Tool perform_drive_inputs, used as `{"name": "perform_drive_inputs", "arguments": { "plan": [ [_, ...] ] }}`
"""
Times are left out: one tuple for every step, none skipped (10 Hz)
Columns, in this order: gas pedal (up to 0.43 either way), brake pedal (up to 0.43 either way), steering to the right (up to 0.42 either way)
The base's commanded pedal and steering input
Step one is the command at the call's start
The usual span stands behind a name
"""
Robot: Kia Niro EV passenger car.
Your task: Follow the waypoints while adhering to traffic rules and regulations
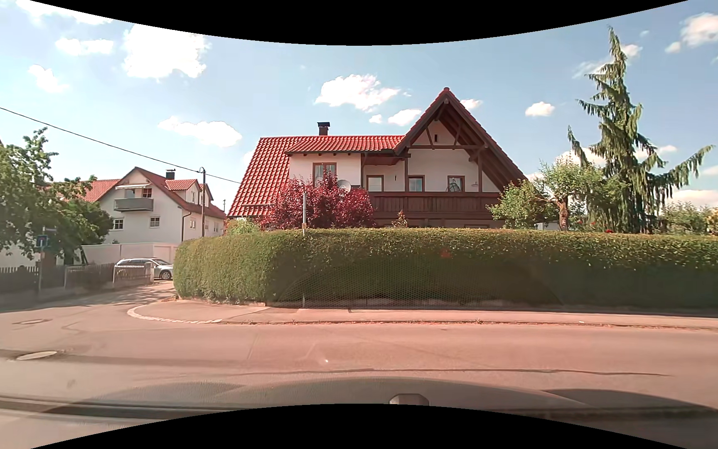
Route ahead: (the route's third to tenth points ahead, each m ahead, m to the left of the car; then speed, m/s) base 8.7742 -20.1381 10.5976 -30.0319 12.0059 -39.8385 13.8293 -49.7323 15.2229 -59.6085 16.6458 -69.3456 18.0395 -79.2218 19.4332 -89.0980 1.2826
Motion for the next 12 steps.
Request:
{"name": "perform_drive_inputs", "arguments": {
  "plan": [
    [0.157, 0.000, 0.493],
    [0.157, 0.000, 0.522],
    [0.150, 0.000, 0.544],
    [0.150, 0.000, 0.558],
    [0.150, 0.000, 0.577],
    [0.150, 0.000, 0.605],
    [0.150, 0.000, 0.635],
    [0.150, 0.000, 0.671],
    [0.150, 0.000, 0.697],
    [0.150, 0.000, 0.715],
    [0.150, 0.000, 0.740],
    [0.150, 0.000, 0.765]
  ]
}}
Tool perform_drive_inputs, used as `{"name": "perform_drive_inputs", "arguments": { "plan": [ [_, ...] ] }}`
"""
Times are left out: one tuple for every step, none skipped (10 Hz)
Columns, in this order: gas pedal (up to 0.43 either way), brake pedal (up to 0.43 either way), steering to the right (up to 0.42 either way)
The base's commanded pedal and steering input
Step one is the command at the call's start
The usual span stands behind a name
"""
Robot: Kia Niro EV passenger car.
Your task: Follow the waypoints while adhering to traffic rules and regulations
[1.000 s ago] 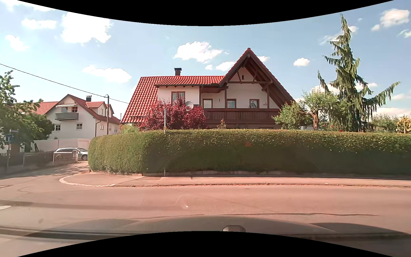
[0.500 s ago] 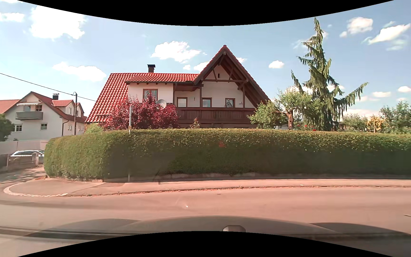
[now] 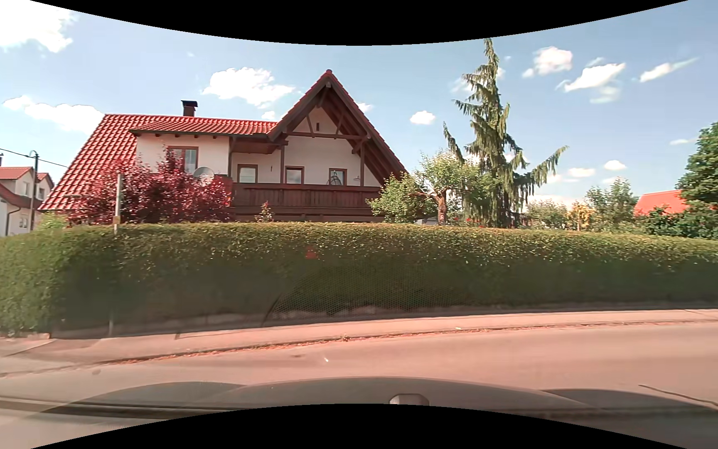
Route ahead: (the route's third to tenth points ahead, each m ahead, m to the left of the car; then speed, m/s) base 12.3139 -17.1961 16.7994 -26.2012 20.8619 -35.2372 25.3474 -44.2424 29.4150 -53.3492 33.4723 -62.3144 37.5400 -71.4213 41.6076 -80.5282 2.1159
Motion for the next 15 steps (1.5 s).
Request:
{"name": "perform_drive_inputs", "arguments": {
  "plan": [
    [0.150, 0.000, 0.786],
    [0.150, 0.000, 0.805],
    [0.150, 0.000, 0.819],
    [0.150, 0.000, 0.840],
    [0.150, 0.000, 0.867],
    [0.150, 0.000, 0.878],
    [0.150, 0.000, 0.879],
    [0.150, 0.000, 0.880],
    [0.150, 0.000, 0.880],
    [0.150, 0.000, 0.879],
    [0.150, 0.000, 0.877],
    [0.150, 0.000, 0.864],
    [0.150, 0.000, 0.845],
    [0.150, 0.000, 0.817],
    [0.150, 0.000, 0.790]
  ]
}}
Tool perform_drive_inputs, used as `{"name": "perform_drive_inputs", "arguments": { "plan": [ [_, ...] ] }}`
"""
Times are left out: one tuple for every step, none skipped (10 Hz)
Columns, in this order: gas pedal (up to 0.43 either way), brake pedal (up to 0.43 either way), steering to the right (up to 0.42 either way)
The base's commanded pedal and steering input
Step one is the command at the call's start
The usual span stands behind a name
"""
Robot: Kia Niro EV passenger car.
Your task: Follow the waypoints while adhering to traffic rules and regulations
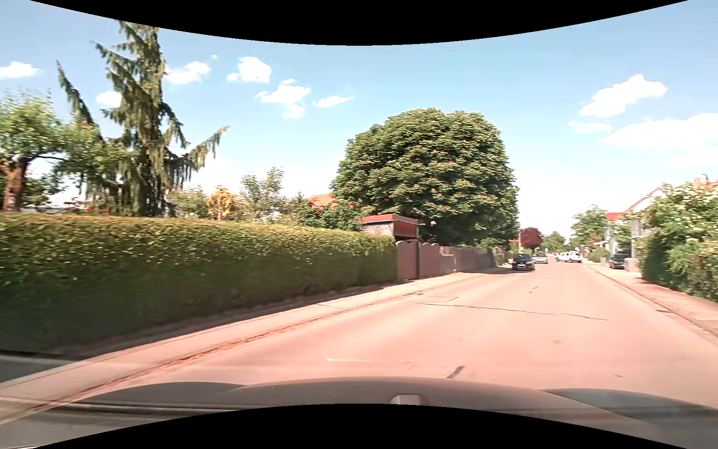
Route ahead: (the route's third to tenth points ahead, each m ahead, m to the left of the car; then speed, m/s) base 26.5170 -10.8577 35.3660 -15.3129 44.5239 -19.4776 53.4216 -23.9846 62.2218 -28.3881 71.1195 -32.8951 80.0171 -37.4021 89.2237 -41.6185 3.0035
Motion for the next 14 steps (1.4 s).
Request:
{"name": "perform_drive_inputs", "arguments": {
  "plan": [
    [0.150, 0.000, 0.751],
    [0.150, 0.000, 0.704],
    [0.150, 0.000, 0.667],
    [0.150, 0.000, 0.615],
    [0.150, 0.000, 0.566],
    [0.150, 0.000, 0.523],
    [0.150, 0.000, 0.479],
    [0.150, 0.000, 0.423],
    [0.150, 0.000, 0.360],
    [0.150, 0.000, 0.315],
    [0.150, 0.000, 0.260],
    [0.150, 0.000, 0.216],
    [0.150, 0.000, 0.140],
    [0.157, 0.000, 0.083]
  ]
}}
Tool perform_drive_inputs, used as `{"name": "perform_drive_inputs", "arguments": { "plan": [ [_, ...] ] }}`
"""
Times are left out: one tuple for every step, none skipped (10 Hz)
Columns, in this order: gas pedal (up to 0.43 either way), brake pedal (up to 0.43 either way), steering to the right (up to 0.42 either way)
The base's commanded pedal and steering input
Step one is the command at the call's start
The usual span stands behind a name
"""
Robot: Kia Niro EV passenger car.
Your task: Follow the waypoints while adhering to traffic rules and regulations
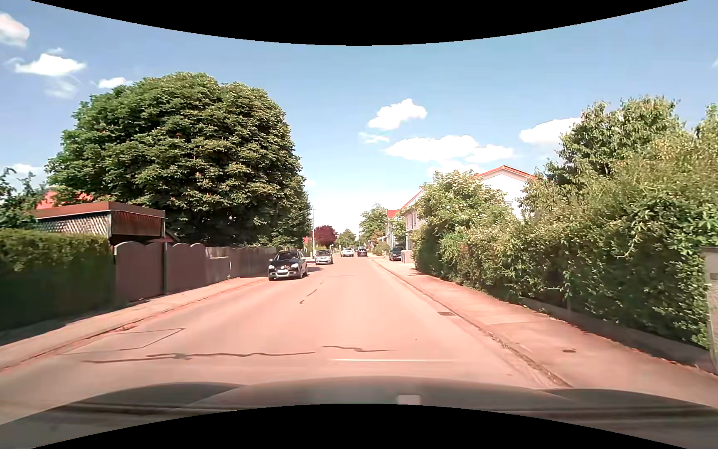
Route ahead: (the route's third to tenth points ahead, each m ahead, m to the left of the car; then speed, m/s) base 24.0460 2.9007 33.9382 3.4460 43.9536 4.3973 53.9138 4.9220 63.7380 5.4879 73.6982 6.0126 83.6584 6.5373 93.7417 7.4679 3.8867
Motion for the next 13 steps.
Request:
{"name": "perform_drive_inputs", "arguments": {
  "plan": [
    [0.157, 0.000, 0.012],
    [0.157, 0.000, -0.033],
    [0.169, 0.000, -0.057],
    [0.177, 0.000, -0.059],
    [0.189, 0.000, -0.049],
    [0.189, 0.000, -0.045],
    [0.189, 0.000, -0.036],
    [0.197, 0.000, -0.034],
    [0.197, 0.000, -0.034],
    [0.197, 0.000, -0.033],
    [0.197, 0.000, -0.030],
    [0.197, 0.000, -0.024],
    [0.197, 0.000, -0.021]
  ]
}}
